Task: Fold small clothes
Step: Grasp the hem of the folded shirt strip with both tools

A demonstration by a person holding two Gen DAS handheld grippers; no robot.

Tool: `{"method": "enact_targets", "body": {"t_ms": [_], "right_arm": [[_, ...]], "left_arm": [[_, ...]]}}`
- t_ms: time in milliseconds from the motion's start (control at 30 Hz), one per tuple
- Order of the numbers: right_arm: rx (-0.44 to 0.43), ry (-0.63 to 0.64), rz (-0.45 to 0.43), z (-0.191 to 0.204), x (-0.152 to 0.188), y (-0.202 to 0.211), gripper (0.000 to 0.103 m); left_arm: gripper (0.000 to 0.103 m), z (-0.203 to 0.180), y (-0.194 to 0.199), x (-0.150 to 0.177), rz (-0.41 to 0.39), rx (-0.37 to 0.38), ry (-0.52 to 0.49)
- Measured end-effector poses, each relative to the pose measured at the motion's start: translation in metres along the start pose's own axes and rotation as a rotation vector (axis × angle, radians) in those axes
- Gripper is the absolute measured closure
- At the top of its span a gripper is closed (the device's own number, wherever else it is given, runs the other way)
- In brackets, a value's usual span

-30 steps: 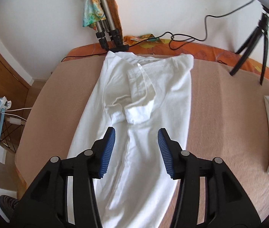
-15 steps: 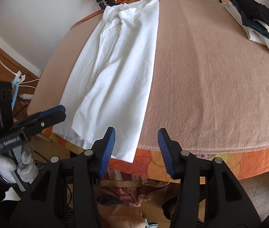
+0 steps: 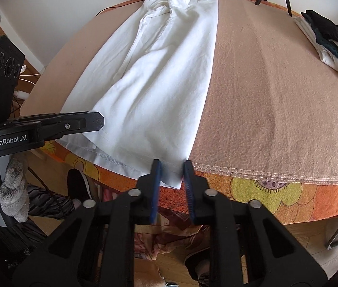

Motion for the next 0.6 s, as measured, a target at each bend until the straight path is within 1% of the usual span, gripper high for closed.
{"method": "enact_targets", "body": {"t_ms": [33, 100, 167, 233, 267, 333, 367, 467, 567, 600], "right_arm": [[0.01, 0.015, -0.005, 0.0, 0.0, -0.001, 0.094], [-0.002, 0.014, -0.016, 0.0, 0.0, 0.0, 0.098], [-0.041, -0.038, -0.032, -0.005, -0.002, 0.007, 0.099], [-0.091, -0.099, -0.058, -0.014, -0.003, 0.021, 0.099], [-0.123, -0.141, -0.069, -0.02, -0.004, 0.026, 0.099], [-0.161, -0.214, -0.08, -0.034, -0.004, 0.031, 0.099], [-0.16, -0.226, -0.071, -0.039, -0.002, 0.029, 0.099], [-0.107, -0.2, -0.034, -0.039, 0.01, 0.017, 0.1], [-0.062, -0.154, -0.018, -0.037, 0.014, 0.012, 0.099], [-0.048, -0.141, -0.016, -0.038, 0.015, 0.012, 0.099]], "left_arm": [[0.098, 0.0, 0.0, 0.0, 0.002, 0.001, -0.002], [0.1, 0.0, 0.0, 0.001, 0.001, 0.008, 0.005], [0.1, -0.002, 0.002, 0.0, -0.006, 0.021, 0.021], [0.1, -0.007, 0.005, 0.0, -0.012, 0.053, 0.046], [0.1, -0.011, 0.007, 0.001, -0.015, 0.059, 0.039], [0.1, -0.017, 0.004, 0.009, -0.011, 0.04, -0.007], [0.1, -0.019, 0.0, 0.014, 0.003, 0.031, -0.029], [0.1, -0.019, -0.01, 0.025, 0.036, 0.01, -0.06], [0.1, -0.024, -0.008, 0.026, 0.03, -0.014, -0.118], [0.097, -0.026, -0.006, 0.026, 0.032, -0.013, -0.135]]}}
Point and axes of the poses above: each gripper's, at about its wrist camera, not at the fingertips, and y roughly against the way its jaws point, z to its left, x to its underside, the point moved 7 cm from there along -y, roughly the way its jaws point, and after that the axes turned 9 degrees about -z, right-handed, at the moved point
